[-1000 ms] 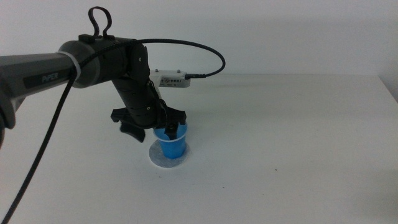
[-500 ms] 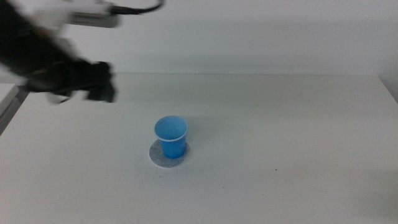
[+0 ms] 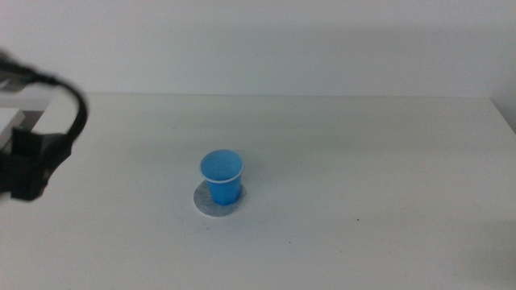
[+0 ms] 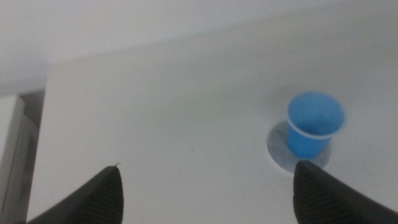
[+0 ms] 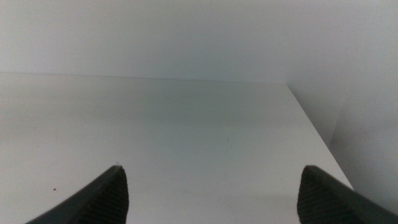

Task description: Place an empty cup on a cup mat.

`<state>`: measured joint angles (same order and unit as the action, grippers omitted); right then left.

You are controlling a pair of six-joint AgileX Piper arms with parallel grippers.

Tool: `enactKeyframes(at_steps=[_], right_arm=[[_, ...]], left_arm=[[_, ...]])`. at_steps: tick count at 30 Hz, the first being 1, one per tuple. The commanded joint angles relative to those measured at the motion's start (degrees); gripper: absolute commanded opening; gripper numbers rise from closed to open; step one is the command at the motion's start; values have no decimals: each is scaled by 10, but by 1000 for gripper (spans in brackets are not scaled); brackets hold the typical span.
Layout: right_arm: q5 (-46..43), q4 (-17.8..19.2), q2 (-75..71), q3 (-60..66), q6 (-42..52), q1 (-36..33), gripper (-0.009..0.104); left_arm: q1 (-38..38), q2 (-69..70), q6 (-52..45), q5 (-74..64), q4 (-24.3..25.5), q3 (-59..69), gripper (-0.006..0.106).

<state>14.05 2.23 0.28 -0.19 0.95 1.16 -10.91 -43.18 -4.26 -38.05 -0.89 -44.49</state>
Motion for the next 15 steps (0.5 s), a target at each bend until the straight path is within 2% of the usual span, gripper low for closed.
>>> enactKeyframes(at_steps=[1, 8, 12, 15], right_arm=[[-4, 4, -3, 2, 2, -1, 93], [-4, 4, -3, 2, 2, -1, 93], [-4, 4, -3, 2, 2, -1, 93], [-4, 4, -3, 2, 2, -1, 93]], left_arm=[[2, 36, 6, 51, 1, 40, 94], [53, 206, 19, 207, -3, 214, 94], [73, 284, 23, 227, -44, 309, 94], [74, 339, 34, 231, -56, 373, 94]])
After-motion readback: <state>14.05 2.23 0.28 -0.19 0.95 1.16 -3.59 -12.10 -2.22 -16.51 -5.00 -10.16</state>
